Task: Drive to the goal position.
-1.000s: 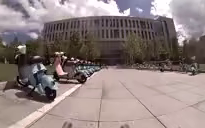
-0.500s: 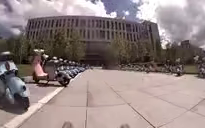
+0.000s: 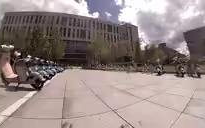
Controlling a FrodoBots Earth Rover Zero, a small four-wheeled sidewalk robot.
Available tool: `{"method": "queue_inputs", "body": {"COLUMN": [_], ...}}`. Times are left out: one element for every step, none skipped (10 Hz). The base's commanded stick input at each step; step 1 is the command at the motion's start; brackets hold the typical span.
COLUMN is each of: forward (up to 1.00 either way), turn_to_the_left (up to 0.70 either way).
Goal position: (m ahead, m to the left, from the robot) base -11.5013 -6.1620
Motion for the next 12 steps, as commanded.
{"method": "queue_inputs", "body": {"forward": [0.7,0.7,0.7,0.7,0.7,0.7,0.7,0.7,0.7,0.7,0.7,0.7], "turn_to_the_left": [-0.35,-0.35,-0.35,-0.35,-0.35,-0.35,-0.35,-0.35,-0.35,-0.35,-0.35,-0.35]}}
